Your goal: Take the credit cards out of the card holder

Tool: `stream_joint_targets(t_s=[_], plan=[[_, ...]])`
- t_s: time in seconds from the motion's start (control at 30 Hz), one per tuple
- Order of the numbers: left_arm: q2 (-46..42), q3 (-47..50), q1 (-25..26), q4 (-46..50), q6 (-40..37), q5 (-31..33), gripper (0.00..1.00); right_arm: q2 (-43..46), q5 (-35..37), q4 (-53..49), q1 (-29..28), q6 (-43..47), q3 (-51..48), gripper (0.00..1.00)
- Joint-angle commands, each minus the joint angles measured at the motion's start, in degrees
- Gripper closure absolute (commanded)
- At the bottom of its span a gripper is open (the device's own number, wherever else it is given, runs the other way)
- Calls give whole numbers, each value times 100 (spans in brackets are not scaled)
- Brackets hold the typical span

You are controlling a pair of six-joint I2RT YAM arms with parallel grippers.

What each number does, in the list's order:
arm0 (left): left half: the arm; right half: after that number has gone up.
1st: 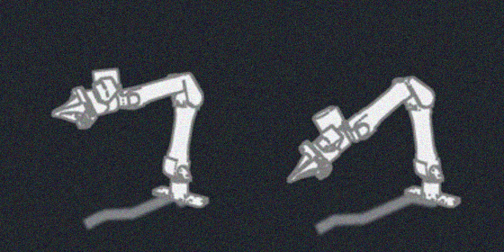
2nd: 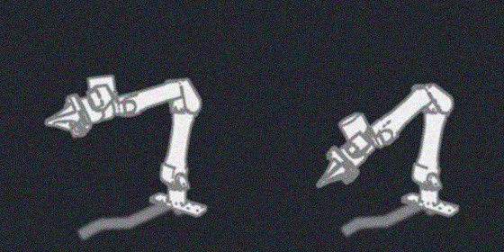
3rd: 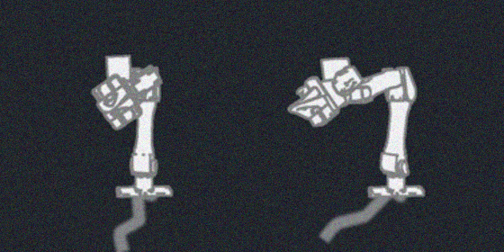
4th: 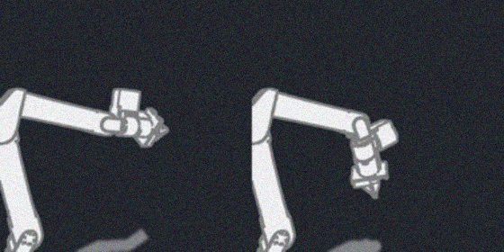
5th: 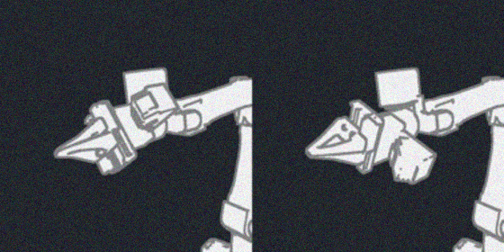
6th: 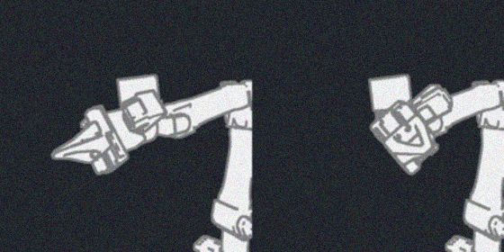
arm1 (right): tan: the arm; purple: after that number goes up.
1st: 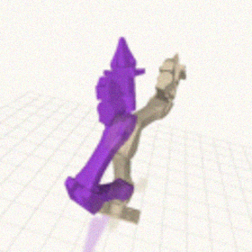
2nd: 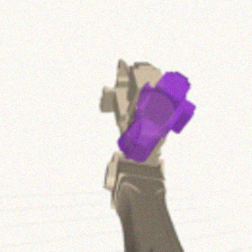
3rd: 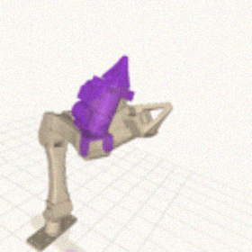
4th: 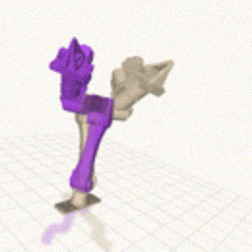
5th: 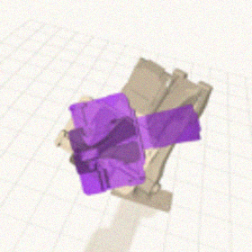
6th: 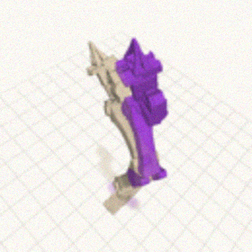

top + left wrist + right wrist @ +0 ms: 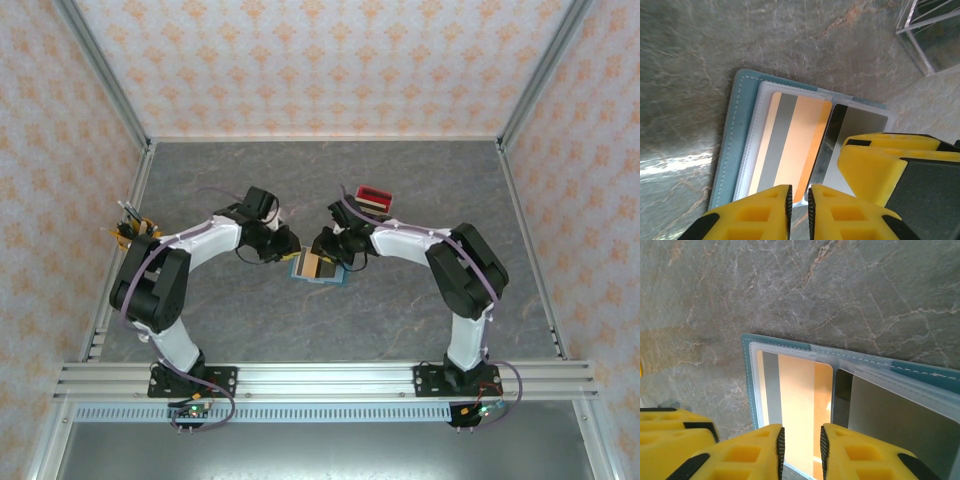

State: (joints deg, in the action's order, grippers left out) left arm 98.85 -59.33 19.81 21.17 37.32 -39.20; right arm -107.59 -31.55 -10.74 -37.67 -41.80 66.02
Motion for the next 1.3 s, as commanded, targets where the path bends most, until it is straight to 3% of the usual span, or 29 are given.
stream_joint_targets(t_s=[0.0, 0.5, 1.27], plan=[[267, -173, 73, 8, 36, 27, 81, -159, -80, -236, 12, 54, 174, 72], [618, -75, 49, 334, -68, 891, 86, -577, -21, -570, 14, 469, 255, 72], [662, 166, 14, 307, -66, 949, 87, -582, -643, 204, 14, 401, 63, 77]])
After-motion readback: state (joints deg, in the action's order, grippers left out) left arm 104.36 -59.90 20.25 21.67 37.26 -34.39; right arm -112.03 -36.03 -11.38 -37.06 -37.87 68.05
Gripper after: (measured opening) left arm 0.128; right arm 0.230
